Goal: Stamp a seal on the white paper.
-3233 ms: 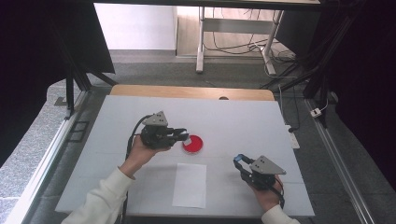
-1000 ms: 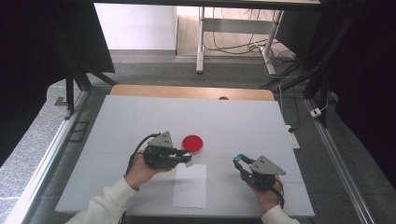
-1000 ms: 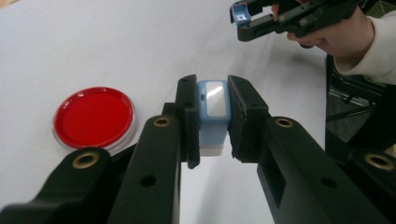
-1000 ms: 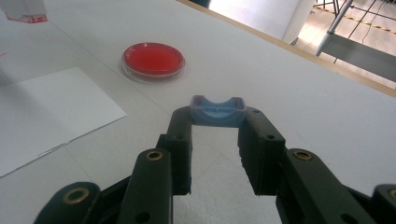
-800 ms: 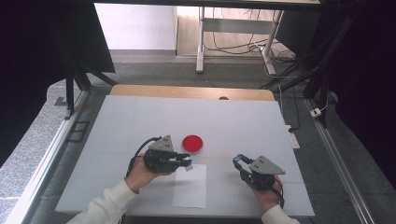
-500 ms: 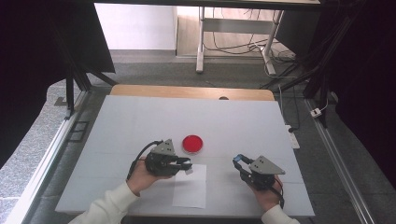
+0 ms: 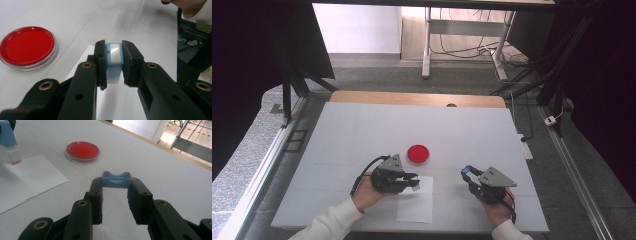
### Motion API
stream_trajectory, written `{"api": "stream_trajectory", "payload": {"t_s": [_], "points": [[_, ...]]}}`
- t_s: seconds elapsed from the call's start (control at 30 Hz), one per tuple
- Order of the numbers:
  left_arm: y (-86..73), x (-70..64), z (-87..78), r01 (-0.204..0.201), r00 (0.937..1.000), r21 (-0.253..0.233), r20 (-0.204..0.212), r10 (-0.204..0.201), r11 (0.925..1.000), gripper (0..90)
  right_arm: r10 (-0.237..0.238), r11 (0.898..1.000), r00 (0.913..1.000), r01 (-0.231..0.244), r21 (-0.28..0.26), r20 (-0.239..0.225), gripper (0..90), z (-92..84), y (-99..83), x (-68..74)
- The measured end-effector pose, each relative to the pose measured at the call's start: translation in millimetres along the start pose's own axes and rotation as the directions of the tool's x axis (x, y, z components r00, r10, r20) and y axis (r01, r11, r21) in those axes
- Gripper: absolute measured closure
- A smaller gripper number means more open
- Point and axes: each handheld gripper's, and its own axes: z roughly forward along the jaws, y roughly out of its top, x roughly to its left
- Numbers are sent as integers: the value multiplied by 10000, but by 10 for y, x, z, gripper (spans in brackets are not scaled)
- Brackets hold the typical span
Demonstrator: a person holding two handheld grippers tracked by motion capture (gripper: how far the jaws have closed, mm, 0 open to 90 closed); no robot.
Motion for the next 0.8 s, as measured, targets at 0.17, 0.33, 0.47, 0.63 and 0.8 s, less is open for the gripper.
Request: {"api": "stream_trajectory", "payload": {"t_s": [0.17,0.33,0.47,0.63,0.8], "points": [[-24,0,49,40,10000,160,30,-40,9999,750,-12,10000,10000,12,11,-6,655,-1,0,1],[-51,0,96,31,10000,318,69,-33,9995,750,7,10000,10000,-7,-3,-4,655,-1,0,-1],[-75,-4,131,26,10000,416,88,-30,9991,750,2,10000,10000,-2,-2,-7,654,-1,0,0],[-87,-6,153,35,9999,423,107,-40,9991,751,-15,10000,10000,15,44,14,655,-6,2,-2],[-92,-5,165,11,9999,460,121,-16,9989,752,-13,10000,10000,12,44,11,654,-7,2,-2]]}}
